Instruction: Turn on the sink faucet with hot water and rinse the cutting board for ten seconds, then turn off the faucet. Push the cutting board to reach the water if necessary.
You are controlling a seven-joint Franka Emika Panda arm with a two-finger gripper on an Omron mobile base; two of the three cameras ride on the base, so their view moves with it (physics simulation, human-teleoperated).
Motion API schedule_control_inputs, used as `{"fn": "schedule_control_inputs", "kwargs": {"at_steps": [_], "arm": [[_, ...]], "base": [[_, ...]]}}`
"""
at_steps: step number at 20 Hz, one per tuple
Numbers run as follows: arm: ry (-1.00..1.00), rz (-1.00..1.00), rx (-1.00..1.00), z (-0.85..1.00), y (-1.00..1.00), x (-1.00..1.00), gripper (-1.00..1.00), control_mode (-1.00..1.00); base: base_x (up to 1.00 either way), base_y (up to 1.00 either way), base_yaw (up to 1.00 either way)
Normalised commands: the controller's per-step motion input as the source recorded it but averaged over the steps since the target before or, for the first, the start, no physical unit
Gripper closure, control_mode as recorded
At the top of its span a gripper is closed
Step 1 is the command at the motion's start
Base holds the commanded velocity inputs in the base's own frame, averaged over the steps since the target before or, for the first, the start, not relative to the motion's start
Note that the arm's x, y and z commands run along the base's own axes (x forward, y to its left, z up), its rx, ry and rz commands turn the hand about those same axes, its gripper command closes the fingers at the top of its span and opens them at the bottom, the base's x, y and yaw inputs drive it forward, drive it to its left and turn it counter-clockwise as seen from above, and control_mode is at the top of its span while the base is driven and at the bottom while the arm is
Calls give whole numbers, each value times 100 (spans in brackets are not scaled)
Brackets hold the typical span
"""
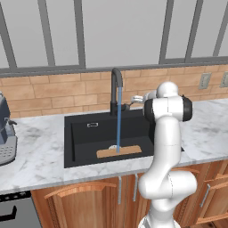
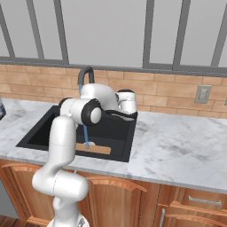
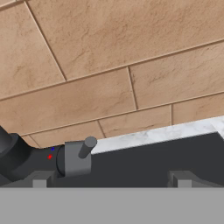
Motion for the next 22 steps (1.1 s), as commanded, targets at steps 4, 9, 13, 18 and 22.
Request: {"fn": "schedule_control_inputs", "kwargs": {"at_steps": [4, 9, 13, 18, 22], "arm": [[0, 0, 0, 0, 0, 0, -100, -100], [0, 0, 0, 0, 0, 0, -100, -100], [0, 0, 0, 0, 0, 0, -100, -100], [0, 0, 0, 0, 0, 0, -100, -100], [0, 0, 0, 0, 0, 0, -100, -100]], "base": [[0, 0, 0], [0, 0, 0], [0, 0, 0], [0, 0, 0], [0, 0, 0]]}}
